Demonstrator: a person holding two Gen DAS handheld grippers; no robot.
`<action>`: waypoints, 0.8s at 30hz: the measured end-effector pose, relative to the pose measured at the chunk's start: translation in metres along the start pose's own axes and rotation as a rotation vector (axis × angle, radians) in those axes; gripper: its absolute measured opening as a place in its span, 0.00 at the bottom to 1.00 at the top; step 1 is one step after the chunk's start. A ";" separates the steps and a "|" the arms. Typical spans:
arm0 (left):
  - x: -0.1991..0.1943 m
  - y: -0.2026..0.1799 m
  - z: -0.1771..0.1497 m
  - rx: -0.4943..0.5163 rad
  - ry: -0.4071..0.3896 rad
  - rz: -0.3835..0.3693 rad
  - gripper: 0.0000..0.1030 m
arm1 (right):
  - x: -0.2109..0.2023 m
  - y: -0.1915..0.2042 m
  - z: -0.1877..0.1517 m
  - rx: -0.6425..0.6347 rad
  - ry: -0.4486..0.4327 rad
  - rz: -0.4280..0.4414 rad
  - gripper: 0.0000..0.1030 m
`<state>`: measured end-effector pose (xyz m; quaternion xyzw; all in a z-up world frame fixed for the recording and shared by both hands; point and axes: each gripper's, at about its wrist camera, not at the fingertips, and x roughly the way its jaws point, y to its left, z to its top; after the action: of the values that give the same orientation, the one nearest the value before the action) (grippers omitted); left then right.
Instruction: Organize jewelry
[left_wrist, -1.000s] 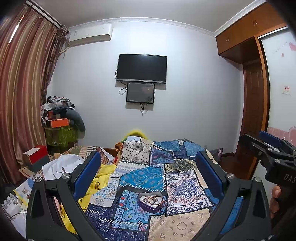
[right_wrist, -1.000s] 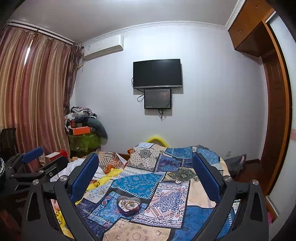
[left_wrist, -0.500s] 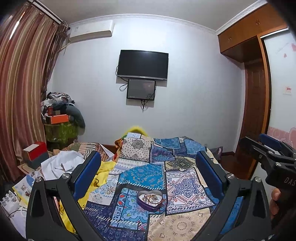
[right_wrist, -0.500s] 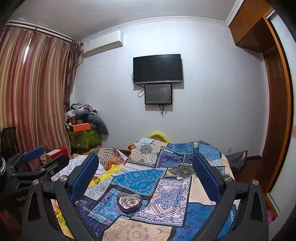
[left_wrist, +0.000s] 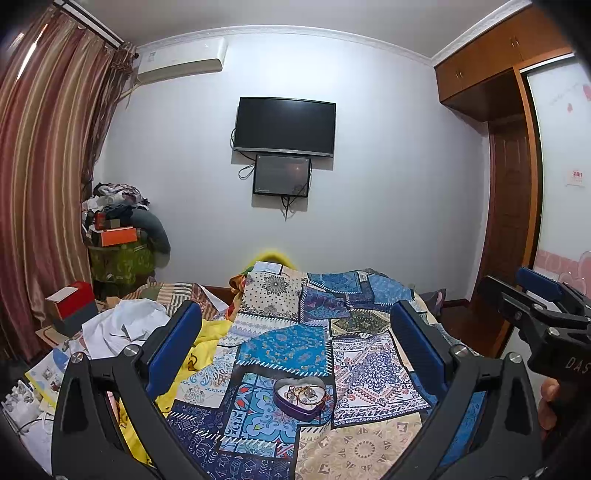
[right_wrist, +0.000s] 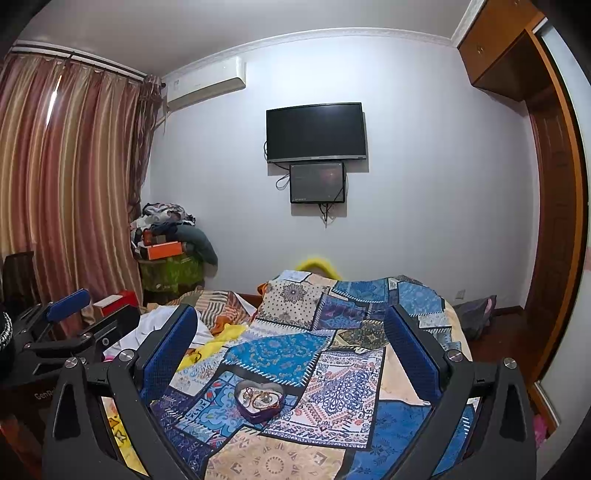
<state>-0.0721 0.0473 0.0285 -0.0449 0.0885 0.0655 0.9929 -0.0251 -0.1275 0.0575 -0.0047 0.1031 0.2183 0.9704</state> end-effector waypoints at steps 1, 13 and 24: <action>0.000 0.000 0.000 0.001 0.002 -0.003 0.99 | 0.001 0.000 0.000 0.000 0.002 0.000 0.97; 0.002 -0.001 0.001 0.010 0.009 -0.027 0.99 | 0.002 -0.003 0.001 0.007 0.007 -0.001 0.97; 0.004 -0.002 0.000 0.016 0.011 -0.027 0.99 | 0.004 -0.003 -0.001 0.012 0.015 0.001 0.97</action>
<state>-0.0683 0.0461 0.0276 -0.0383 0.0938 0.0513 0.9935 -0.0205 -0.1280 0.0553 -0.0006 0.1114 0.2184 0.9695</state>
